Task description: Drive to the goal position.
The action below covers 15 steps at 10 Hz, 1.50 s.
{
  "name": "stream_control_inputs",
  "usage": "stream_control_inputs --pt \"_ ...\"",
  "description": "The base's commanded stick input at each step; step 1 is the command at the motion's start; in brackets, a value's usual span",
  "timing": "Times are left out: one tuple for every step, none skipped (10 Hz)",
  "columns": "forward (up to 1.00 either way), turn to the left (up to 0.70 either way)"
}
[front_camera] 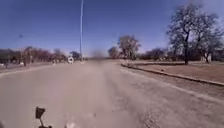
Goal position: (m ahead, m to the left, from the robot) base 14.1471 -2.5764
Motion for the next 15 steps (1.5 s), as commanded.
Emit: stream_control_inputs --pt "1.00 0.27" --pt "1.00 0.19" --pt "1.00 0.07" --pt "1.00 0.00" --pt "1.00 0.00" --pt "1.00 0.00" --pt "1.00 0.00" --pt "1.00 0.00" --pt "1.00 0.00" --pt "1.00 0.00" --pt "1.00 0.27" --pt "1.00 0.27" --pt "1.00 0.00" --pt "1.00 0.00" --pt "1.00 0.00"
